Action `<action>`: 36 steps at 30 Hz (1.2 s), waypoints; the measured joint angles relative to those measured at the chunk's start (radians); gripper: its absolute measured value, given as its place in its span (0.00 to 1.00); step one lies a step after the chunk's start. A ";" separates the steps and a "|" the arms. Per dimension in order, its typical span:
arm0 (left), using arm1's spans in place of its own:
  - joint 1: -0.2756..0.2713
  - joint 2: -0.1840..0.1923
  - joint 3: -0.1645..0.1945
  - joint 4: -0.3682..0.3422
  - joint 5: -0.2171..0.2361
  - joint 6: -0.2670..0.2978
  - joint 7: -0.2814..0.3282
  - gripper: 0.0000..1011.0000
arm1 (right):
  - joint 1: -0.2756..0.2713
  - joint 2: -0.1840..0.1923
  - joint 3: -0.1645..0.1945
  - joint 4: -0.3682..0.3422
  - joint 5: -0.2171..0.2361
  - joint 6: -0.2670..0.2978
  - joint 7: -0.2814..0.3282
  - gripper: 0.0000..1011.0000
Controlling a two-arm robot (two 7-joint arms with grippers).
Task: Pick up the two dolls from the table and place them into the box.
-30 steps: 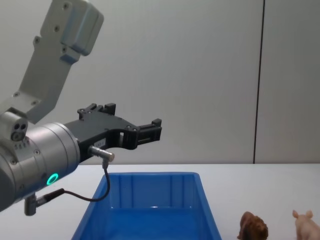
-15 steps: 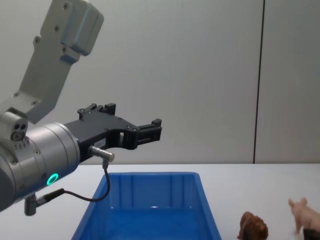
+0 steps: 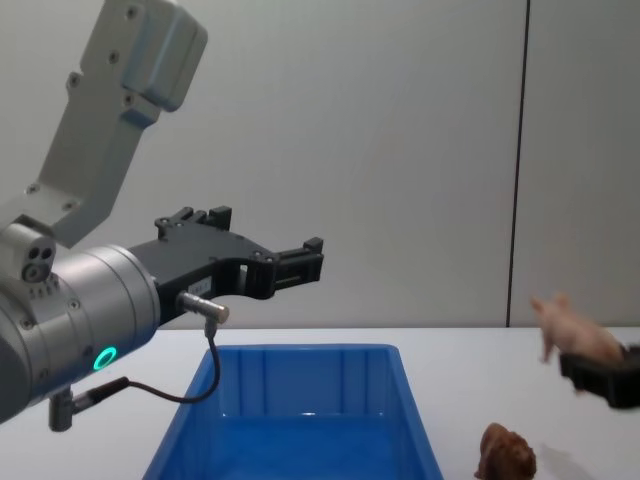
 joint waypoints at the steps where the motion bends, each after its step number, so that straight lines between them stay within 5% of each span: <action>1: 0.000 0.000 0.000 0.000 0.000 0.000 0.000 0.99 | 0.005 -0.002 -0.001 -0.002 -0.003 -0.001 0.007 0.37; 11: 0.000 0.000 0.000 0.000 0.000 0.000 0.000 0.99 | 0.085 -0.041 -0.025 0.000 -0.038 0.008 0.112 0.37; 24: 0.000 0.000 0.000 0.000 0.000 0.000 0.000 0.99 | 0.212 -0.134 -0.084 0.112 -0.082 0.071 0.256 0.39; 36: 0.000 0.000 0.000 0.000 0.000 0.000 0.000 0.99 | 0.273 -0.188 -0.128 0.204 -0.107 0.088 0.323 0.76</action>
